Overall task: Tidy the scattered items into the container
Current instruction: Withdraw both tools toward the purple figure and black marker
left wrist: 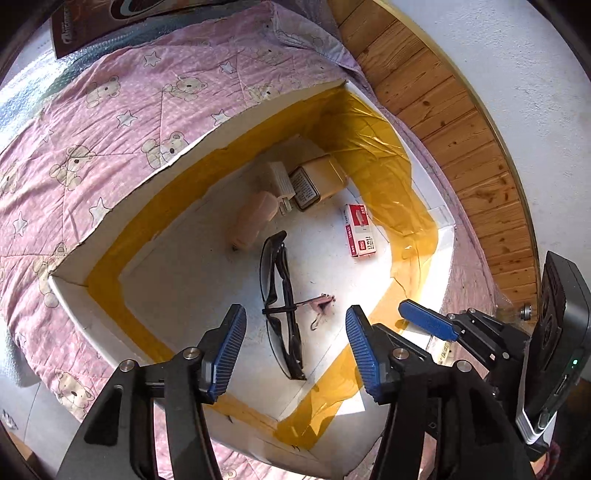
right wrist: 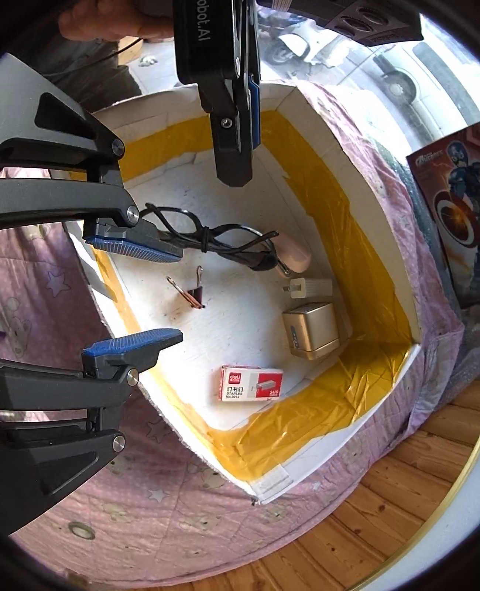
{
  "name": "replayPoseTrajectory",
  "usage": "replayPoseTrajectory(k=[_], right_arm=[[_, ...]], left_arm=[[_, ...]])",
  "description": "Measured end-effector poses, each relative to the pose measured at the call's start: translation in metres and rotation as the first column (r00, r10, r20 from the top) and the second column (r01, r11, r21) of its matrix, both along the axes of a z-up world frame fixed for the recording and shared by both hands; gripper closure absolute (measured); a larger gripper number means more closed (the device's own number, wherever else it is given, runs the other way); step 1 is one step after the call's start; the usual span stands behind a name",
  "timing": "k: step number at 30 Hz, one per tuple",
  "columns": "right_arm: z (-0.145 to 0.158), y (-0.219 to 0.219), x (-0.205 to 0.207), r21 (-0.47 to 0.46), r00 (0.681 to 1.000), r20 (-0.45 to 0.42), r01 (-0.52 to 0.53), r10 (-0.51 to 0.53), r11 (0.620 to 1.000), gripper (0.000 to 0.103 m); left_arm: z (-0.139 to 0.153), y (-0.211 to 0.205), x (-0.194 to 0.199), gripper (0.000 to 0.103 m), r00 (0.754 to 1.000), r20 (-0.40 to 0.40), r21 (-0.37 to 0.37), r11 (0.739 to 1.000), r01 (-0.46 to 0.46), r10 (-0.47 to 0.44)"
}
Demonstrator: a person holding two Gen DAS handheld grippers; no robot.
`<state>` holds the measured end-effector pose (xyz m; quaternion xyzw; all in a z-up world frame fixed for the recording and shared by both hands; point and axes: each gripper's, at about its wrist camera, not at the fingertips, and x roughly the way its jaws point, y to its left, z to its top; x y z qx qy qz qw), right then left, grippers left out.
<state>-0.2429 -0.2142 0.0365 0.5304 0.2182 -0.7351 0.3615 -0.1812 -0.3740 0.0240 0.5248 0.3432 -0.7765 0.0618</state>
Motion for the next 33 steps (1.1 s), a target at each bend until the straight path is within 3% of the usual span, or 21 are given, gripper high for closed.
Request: replayPoseTrajectory(k=[7,12,14,18,23,33], right_arm=[[0.019,0.028,0.046,-0.236,0.985,0.02,0.171,-0.171,0.957,0.063],[0.018,0.038,0.085,-0.353,0.962,0.035,0.264,-0.27,0.897,0.063],[0.018,0.042,0.096,-0.39,0.952,0.051,0.296,-0.301,0.872,0.063],[0.02,0.053,0.115,-0.445,0.931,0.068,0.35,-0.358,0.825,0.063],[0.03,0.061,0.139,-0.477,0.924,0.057,0.357,-0.377,0.803,0.063],[0.03,0.087,0.185,-0.554,0.903,0.076,0.39,-0.422,0.735,0.061]], left_arm=[[0.007,-0.004,0.029,0.039,0.999,-0.046,-0.04,0.999,-0.005,0.003],[0.023,0.008,0.044,0.039,0.993,-0.097,-0.145,0.988,0.05,-0.065],[0.034,0.017,0.049,0.039,0.986,-0.127,-0.237,0.968,0.079,-0.111],[0.06,0.038,0.064,0.039,0.957,-0.188,-0.435,0.892,0.119,-0.22],[0.085,0.061,0.085,0.039,0.919,-0.235,-0.556,0.819,0.141,-0.317],[0.089,0.09,0.118,0.039,0.886,-0.249,-0.563,0.803,0.195,-0.39]])
